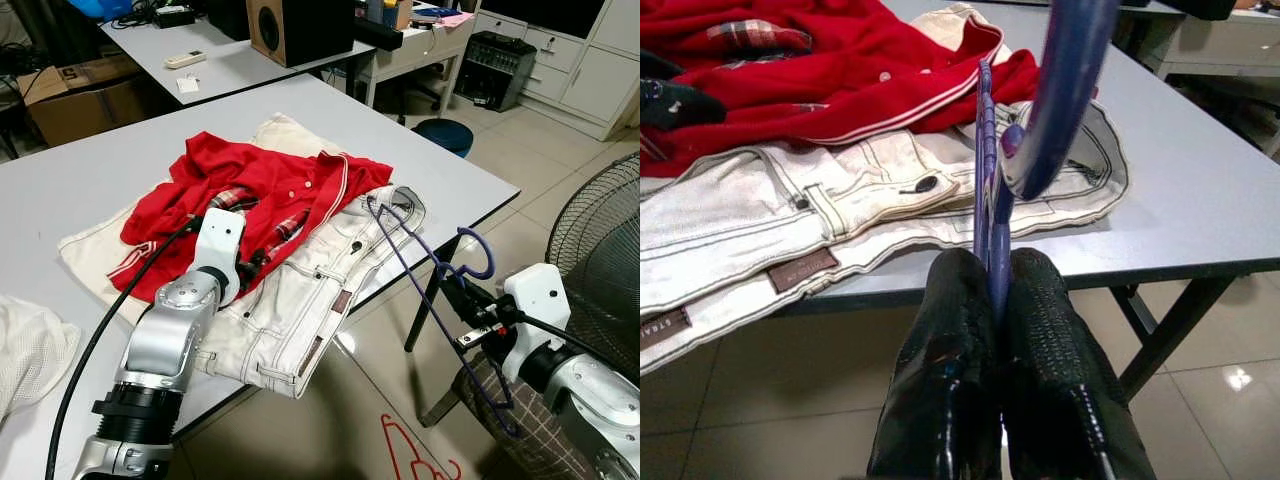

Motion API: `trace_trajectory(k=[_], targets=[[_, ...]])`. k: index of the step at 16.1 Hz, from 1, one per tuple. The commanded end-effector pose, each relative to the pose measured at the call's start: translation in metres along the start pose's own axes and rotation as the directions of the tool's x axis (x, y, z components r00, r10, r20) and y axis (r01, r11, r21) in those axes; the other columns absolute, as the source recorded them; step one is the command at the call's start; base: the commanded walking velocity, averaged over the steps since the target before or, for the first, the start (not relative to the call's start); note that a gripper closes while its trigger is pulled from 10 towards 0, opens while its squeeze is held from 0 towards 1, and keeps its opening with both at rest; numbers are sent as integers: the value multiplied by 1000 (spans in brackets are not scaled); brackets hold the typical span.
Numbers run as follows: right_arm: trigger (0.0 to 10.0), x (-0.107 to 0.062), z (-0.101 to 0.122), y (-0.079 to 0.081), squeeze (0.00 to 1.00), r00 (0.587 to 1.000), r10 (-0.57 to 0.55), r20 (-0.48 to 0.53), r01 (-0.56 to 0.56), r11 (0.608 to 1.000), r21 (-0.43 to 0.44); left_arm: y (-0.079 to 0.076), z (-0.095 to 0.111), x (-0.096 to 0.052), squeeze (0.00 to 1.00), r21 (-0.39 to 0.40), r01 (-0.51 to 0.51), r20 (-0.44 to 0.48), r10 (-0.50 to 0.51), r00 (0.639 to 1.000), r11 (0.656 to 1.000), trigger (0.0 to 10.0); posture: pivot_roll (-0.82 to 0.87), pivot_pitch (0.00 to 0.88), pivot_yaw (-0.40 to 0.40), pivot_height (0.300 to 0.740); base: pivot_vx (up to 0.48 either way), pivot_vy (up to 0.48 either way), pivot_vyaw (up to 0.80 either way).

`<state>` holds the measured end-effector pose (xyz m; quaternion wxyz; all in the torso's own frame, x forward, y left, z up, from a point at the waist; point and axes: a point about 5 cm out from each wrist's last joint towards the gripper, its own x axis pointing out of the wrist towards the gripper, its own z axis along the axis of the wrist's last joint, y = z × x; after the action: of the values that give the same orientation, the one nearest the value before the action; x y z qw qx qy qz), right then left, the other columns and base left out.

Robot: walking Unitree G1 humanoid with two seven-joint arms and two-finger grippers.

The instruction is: Hang hanger

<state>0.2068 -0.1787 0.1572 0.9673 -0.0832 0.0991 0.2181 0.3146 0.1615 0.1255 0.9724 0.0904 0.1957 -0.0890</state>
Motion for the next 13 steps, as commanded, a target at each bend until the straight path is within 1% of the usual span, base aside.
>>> trace_trajectory(k=[1, 4, 7, 13], targets=[[10000, -2, 2, -1, 0, 1000, 15, 4, -15, 1000, -6, 5, -2, -2, 0, 6, -17, -23, 17, 1000, 1000, 0, -61, 13, 29, 740, 0, 0, 0], [10000, -3, 2, -1, 0, 1000, 27, 1, -27, 1000, -14, 7, -4, -1, 0, 4, -32, -38, 32, 999, 999, 0, -61, 10, 29, 740, 0, 0, 0], [10000, -3, 2, 1, 0, 999, 39, 1, -39, 999, -16, 7, -2, -1, 0, 3, -34, -31, 34, 999, 999, 0, -62, 7, 30, 740, 0, 0, 0], [10000, -4, 2, -2, 0, 999, 50, 5, -49, 998, -35, 1, 11, 1, 0, 27, -14, 76, 12, 997, 1000, 0, -64, 3, 32, 740, 0, 0, 0]])
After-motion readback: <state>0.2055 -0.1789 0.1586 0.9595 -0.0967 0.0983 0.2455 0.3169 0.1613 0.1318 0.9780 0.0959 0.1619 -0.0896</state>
